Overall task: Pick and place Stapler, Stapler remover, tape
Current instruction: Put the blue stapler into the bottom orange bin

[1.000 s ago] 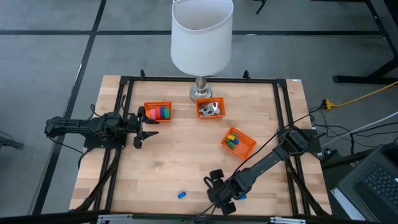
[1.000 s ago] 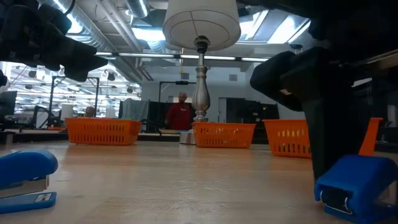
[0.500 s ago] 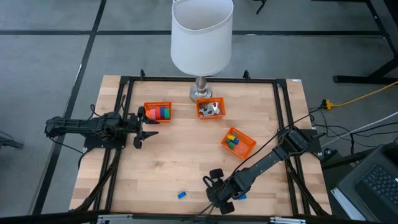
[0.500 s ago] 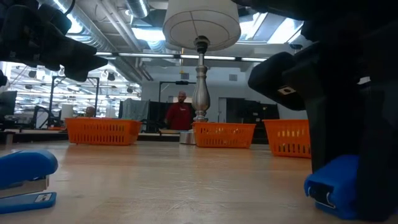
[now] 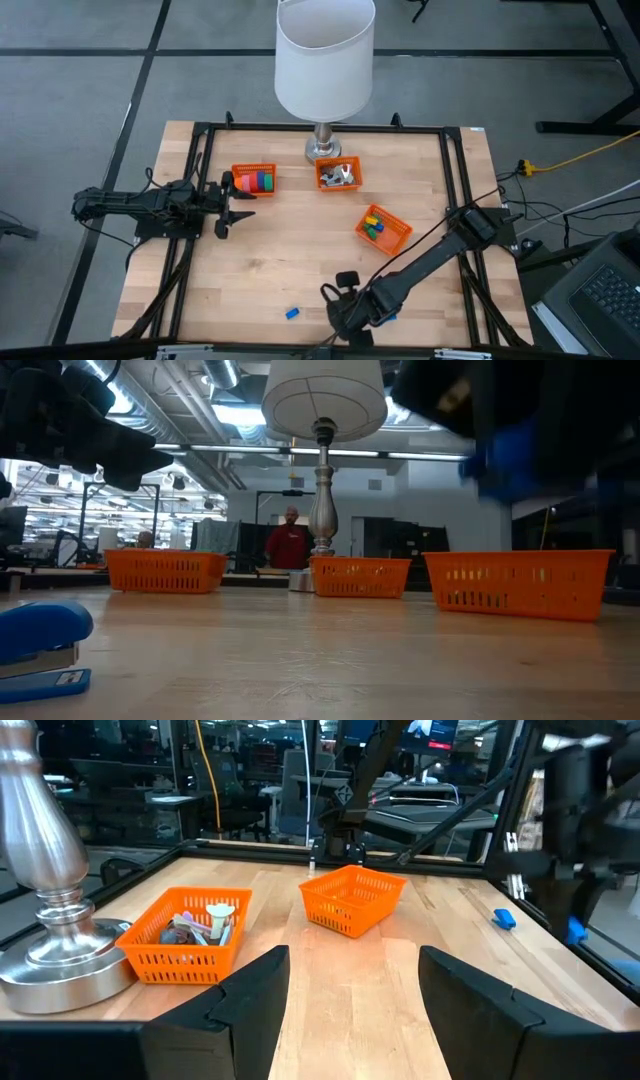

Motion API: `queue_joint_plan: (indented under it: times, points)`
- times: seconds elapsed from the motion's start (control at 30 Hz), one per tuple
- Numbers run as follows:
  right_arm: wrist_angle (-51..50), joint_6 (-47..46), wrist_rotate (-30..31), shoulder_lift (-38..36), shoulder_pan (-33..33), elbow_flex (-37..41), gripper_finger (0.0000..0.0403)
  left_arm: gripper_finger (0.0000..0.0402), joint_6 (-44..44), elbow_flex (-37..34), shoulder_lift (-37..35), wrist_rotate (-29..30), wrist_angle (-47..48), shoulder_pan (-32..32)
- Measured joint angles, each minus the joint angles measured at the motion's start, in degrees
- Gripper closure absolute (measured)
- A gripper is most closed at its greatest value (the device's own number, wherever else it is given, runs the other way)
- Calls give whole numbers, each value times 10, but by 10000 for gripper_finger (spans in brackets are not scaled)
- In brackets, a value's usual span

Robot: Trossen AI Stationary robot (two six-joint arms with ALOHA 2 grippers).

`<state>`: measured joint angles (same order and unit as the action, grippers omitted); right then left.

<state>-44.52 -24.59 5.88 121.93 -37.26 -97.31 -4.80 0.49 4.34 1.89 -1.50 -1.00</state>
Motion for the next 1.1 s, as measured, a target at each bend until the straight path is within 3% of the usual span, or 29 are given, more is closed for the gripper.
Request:
queue_joint_plan:
  times: [0.27,0.47,0.8,1.1]
  points:
    - [-179,-5,54,-8,0,-96,332,183,0,0,0,0,0,0]
    - [-221,-35,110,-74,-1,-79,332,183,0,0,0,0,0,0]
    - [-229,-128,230,-205,-4,32,328,183,0,0,0,0,0,0]
    - [-176,-289,258,-327,-4,226,325,183,0,0,0,0,0,0]
